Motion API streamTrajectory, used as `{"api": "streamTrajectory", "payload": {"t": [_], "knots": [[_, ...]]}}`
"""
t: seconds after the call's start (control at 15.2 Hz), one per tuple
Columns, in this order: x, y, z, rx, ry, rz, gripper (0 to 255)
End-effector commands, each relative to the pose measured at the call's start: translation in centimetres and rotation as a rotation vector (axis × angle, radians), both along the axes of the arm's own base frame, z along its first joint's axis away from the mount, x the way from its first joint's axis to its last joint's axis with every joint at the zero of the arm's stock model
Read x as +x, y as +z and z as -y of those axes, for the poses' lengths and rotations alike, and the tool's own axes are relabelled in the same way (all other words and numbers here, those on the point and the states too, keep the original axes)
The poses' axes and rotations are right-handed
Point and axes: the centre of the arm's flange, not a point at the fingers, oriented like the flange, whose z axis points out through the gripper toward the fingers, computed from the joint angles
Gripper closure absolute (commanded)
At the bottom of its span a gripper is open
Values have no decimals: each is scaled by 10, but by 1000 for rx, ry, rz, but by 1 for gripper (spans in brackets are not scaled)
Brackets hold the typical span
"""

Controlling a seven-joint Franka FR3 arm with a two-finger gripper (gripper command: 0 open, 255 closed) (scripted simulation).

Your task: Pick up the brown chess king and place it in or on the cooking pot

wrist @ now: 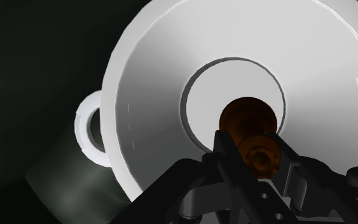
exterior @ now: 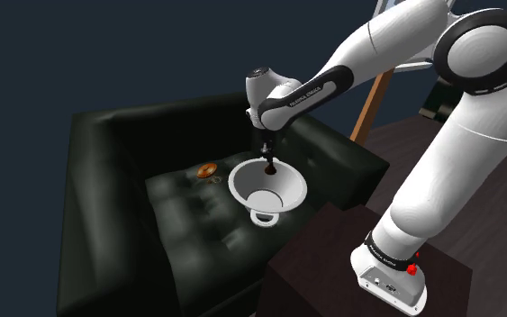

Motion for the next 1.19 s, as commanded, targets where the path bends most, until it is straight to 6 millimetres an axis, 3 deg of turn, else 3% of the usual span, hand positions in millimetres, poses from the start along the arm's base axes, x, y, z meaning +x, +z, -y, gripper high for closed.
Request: {"api": "streamTrajectory", "payload": {"t": [0.0, 0.66, 1.12], "knots": [[0, -11, 1, 0, 0, 1, 255], [0, -63, 1, 0, 0, 1, 255], [0, -63, 1, 0, 0, 1, 255]]}}
